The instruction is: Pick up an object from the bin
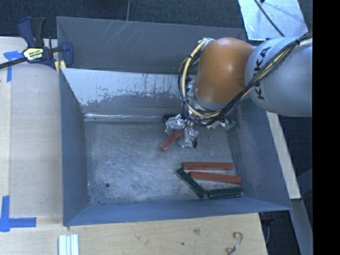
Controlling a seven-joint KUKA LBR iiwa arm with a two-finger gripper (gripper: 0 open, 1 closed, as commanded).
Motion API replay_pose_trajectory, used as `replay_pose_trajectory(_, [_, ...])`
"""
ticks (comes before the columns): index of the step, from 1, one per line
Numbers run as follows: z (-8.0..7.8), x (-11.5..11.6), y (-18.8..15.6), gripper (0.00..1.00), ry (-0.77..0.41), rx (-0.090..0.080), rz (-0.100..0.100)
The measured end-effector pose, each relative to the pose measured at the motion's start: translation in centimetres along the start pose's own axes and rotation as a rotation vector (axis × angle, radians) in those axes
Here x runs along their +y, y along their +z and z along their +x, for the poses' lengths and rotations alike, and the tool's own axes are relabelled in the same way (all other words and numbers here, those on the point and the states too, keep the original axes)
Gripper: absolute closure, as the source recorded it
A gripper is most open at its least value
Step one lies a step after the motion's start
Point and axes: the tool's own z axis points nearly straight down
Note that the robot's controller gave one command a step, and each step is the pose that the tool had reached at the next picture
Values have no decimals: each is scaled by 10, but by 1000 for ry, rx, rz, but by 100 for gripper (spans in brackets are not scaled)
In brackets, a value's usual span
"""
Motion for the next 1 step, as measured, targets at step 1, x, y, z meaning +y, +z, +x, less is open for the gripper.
replay_pose_trajectory(1, [-2, -1, -45, 100, 5, -1, 1])
